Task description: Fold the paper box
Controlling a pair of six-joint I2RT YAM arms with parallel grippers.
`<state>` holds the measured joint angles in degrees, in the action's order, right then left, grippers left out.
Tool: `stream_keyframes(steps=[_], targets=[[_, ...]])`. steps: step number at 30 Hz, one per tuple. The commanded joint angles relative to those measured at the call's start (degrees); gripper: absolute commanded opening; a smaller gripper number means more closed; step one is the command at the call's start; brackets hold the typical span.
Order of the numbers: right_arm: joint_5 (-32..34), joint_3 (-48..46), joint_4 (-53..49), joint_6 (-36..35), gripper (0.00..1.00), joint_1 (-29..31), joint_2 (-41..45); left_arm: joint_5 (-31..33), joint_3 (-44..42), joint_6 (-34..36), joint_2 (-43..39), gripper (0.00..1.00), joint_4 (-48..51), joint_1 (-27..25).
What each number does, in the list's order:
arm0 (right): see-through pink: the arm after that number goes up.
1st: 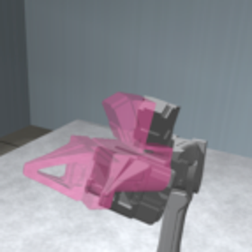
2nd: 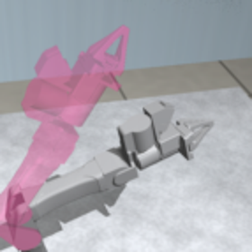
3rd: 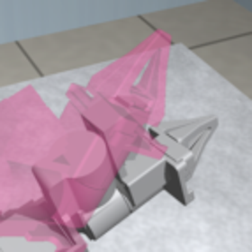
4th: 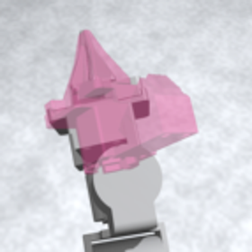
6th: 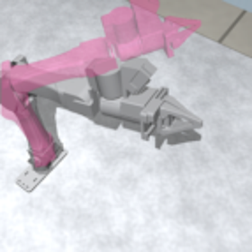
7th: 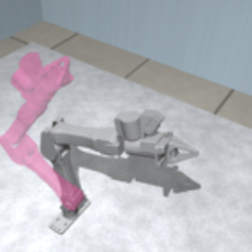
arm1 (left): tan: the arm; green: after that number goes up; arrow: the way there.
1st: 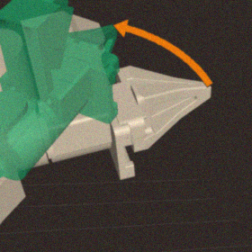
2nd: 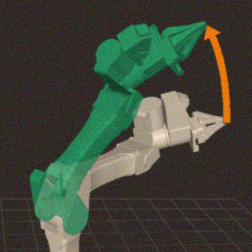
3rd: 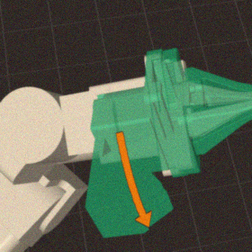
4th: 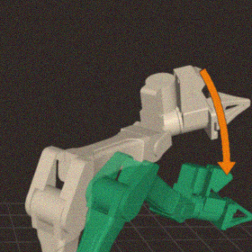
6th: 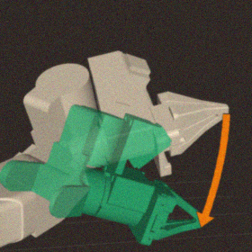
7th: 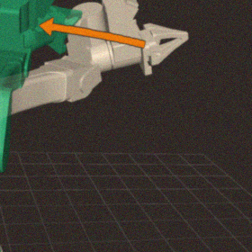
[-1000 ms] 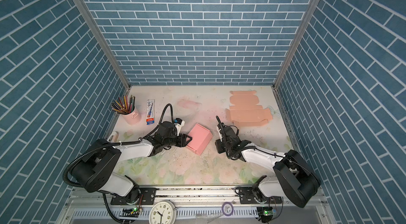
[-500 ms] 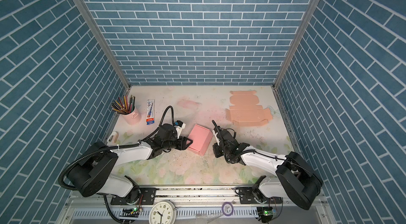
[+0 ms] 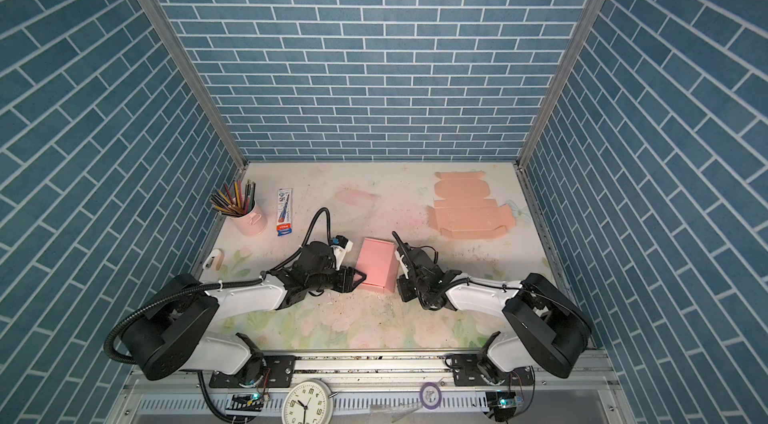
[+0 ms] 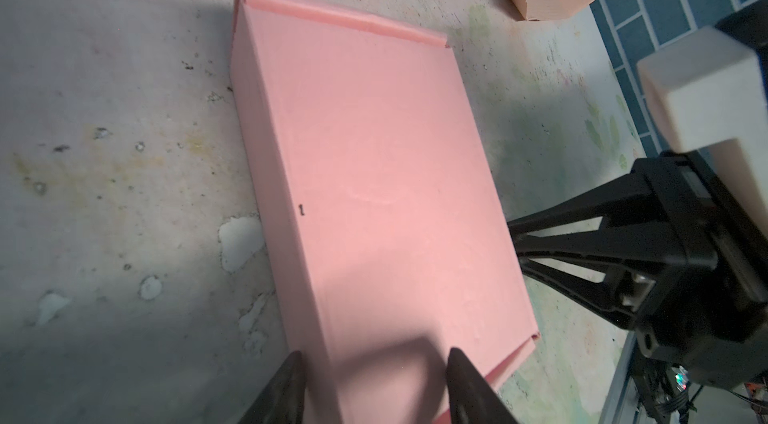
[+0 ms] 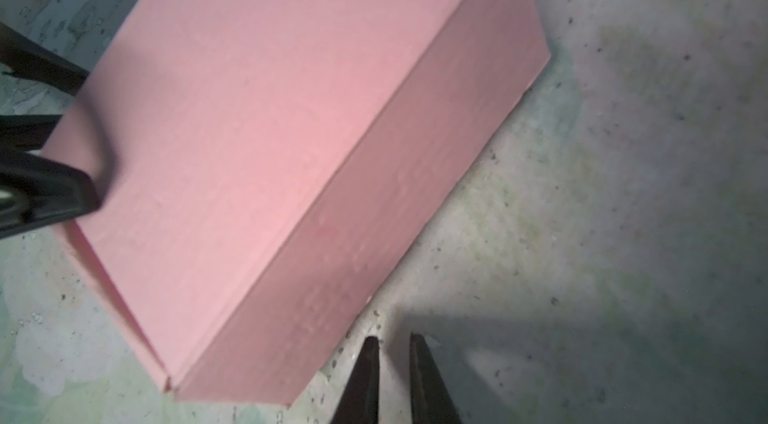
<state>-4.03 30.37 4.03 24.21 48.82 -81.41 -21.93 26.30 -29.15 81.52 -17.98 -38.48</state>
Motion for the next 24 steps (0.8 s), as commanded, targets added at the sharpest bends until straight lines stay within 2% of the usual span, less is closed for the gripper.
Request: stream_keyframes(steps=[1,24], targets=[[-0.74,1.61,1.34,1.80,0.17,0.57,-0.85,0.54,-0.86,-1.17,-1.00,0.55,-1.51,-0.97],[-1.68,2.86,4.29,2.23,0.17,2.76,-1.83,1.97,-2.52,-4.23,-0.83,0.55,-4.08,-5.05]])
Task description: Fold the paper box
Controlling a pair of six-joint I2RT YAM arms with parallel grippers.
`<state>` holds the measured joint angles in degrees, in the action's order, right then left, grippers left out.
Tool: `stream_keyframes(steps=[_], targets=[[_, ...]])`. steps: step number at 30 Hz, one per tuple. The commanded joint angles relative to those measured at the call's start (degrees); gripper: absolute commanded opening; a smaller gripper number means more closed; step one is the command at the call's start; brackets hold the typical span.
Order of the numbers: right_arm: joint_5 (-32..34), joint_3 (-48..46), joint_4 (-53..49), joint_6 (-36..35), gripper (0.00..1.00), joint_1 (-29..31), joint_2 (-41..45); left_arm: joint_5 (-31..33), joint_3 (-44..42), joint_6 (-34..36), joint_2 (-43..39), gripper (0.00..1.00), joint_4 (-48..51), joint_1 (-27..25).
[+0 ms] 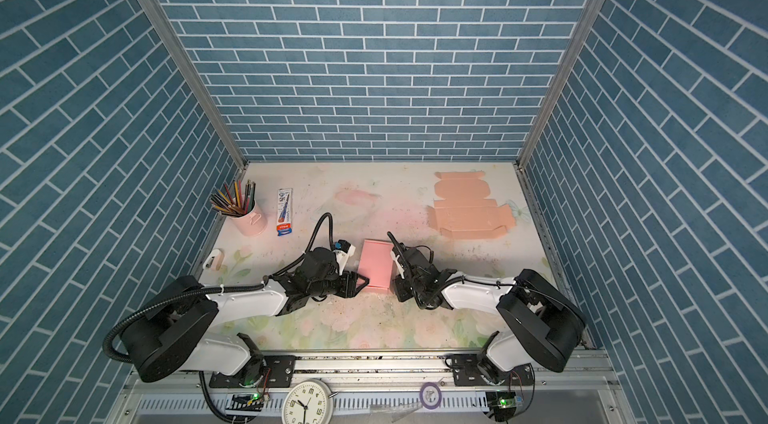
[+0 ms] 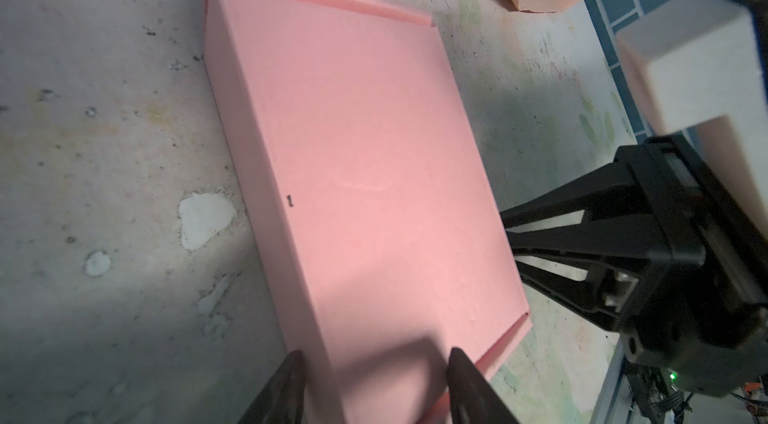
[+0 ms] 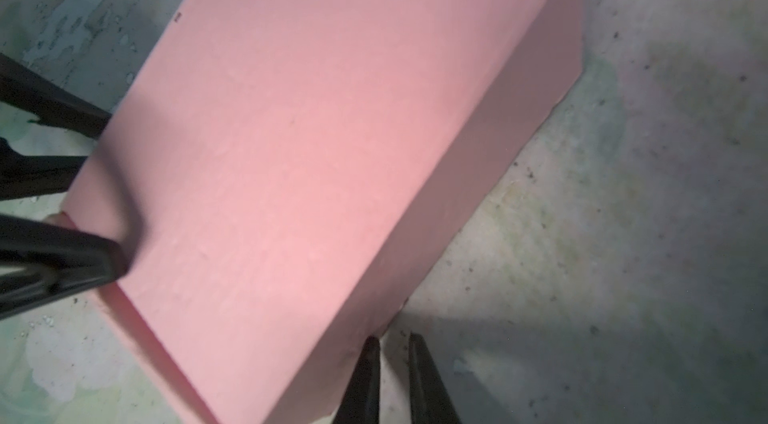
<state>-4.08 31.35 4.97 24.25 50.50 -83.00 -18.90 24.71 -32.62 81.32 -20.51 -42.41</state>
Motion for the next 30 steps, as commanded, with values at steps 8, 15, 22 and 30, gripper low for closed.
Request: stream_keyframes(steps=[8,15,22,30], targets=[[-1.24,0.12,4.44,2.36,0.16,1.33,0.53,-1.28,-2.41,-1.22,-1.61,0.55,-1.82,-1.53],[1.62,-1.99,0.16,1.22,0.16,-2.86,4.47,-0.41,-3.36,-0.78,-3.63,0.60,-0.04,-0.15],[0.89,-0.79,-0.28,-0.94,0.16,-7.26,4.99,-2.12,-2.36,0.12,-4.50,0.67,0.32,4.41],[-0.96,4.15,2.04,-3.60,0.13,-11.43,-0.26,-3.96,2.69,1.18,-0.60,0.69,-1.22,8.42]])
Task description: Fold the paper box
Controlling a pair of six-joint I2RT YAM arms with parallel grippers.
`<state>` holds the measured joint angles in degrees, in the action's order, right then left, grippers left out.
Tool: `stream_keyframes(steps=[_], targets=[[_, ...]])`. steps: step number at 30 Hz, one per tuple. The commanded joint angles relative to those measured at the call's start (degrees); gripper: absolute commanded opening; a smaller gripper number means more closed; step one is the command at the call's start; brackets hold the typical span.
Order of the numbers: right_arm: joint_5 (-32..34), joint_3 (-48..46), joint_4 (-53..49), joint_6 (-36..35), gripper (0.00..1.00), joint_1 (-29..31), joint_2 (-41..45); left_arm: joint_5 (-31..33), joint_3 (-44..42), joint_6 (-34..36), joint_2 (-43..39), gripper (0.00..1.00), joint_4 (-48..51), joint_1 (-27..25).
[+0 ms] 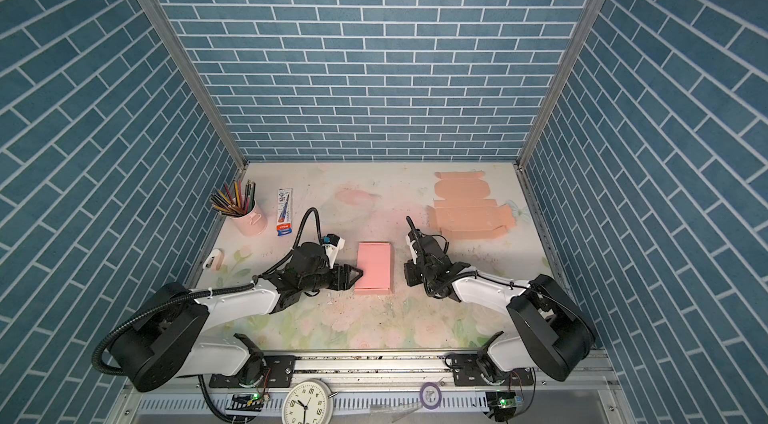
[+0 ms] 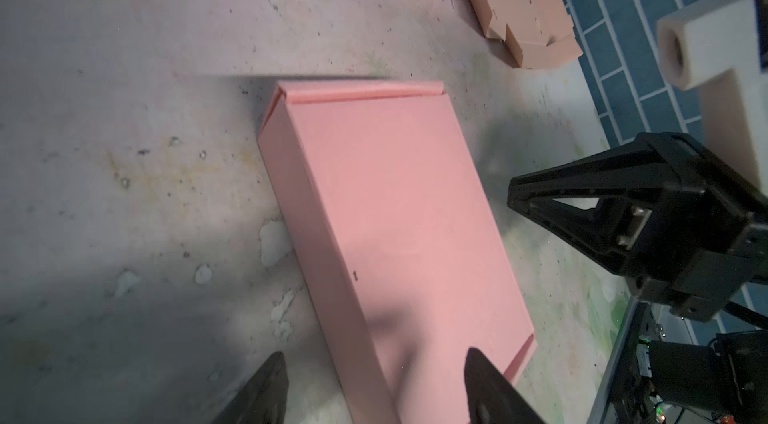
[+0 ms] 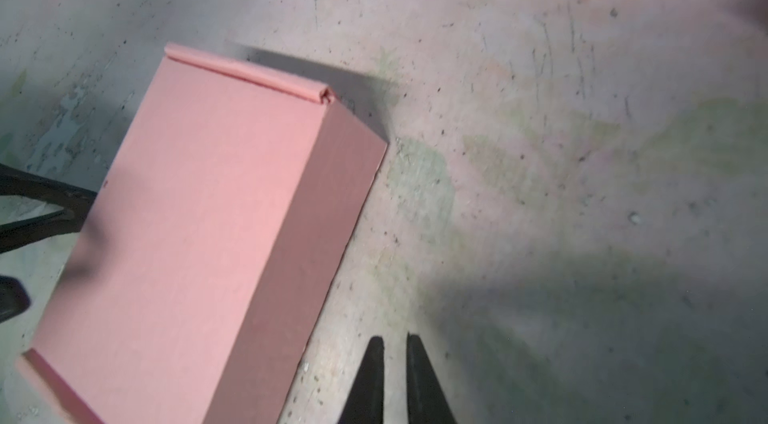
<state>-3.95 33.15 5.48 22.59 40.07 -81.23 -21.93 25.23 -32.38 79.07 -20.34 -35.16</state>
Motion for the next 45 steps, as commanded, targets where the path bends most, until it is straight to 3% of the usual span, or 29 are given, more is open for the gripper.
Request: stream_keyframes(steps=[1,7,19,45], targets=[[-1.52,2.72,2.02,-2.02,0.12,-1.42,-2.79,-1.50,2.52,0.79,2.46,0.69,-2.16,1.72],[-2.71,6.11,2.93,-2.55,0.09,-2.36,-7.64,-5.26,4.67,-0.07,8.20,0.69,-6.42,4.58],[-3.77,11.47,3.97,-2.99,0.07,-2.46,-16.20,-7.36,7.43,-1.49,14.18,0.69,-11.86,4.45],[-5.62,13.82,4.23,-1.17,0.07,0.97,-18.26,-8.37,8.70,-1.47,16.66,0.64,-13.81,1.84]])
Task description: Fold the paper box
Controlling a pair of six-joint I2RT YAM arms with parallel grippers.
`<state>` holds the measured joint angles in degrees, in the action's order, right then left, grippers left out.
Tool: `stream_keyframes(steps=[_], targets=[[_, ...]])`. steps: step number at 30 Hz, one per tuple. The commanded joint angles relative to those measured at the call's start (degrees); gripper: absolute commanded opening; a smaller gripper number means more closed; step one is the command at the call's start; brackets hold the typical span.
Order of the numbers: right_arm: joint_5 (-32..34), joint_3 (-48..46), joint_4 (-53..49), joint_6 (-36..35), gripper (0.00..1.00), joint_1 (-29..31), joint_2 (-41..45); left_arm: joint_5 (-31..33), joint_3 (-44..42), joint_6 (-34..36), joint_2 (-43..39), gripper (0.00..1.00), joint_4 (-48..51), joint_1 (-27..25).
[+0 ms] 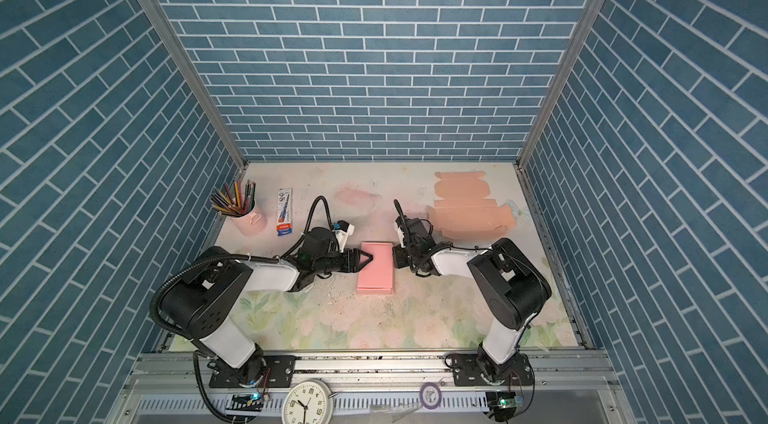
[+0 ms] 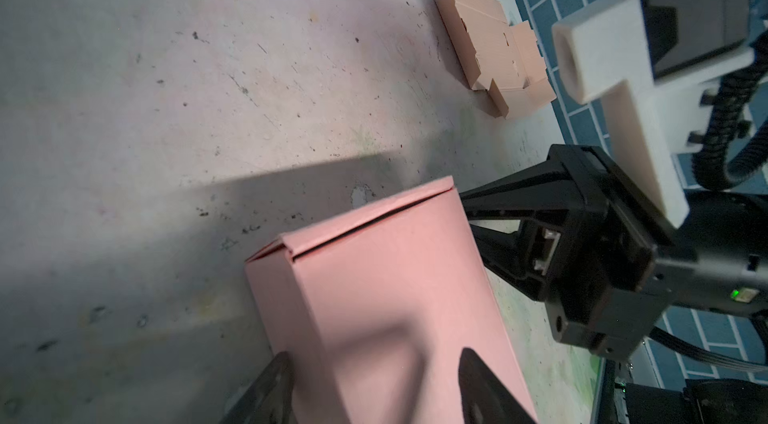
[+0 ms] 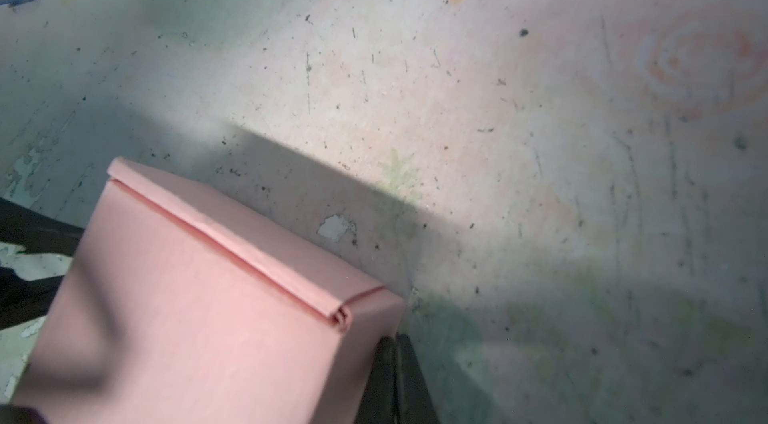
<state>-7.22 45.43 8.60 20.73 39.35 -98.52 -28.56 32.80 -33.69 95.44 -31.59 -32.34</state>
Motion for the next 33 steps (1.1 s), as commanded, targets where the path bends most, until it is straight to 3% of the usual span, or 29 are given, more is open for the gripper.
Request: stream_keyframes(steps=[1,15,22,26,33], targets=[[-2.49,1.59,1.33,0.66,0.07,1.92,-0.93,-1.76,1.13,-0.23,0.41,0.64,-2.70,-1.11],[-1.88,-2.67,3.73,1.02,0.08,2.63,2.96,-0.52,-0.14,-0.78,-1.14,0.64,-1.59,-0.43],[1.05,-8.10,1.35,1.49,0.11,1.21,8.21,0.43,-3.64,0.62,-5.33,0.81,1.81,1.25],[1.07,-11.32,0.91,2.65,0.13,1.31,12.43,1.10,-6.63,0.63,-9.66,0.82,3.65,1.14],[1.11,-15.40,0.06,5.86,0.14,4.18,17.69,3.75,-10.32,-1.22,-15.54,0.83,7.08,-3.49]])
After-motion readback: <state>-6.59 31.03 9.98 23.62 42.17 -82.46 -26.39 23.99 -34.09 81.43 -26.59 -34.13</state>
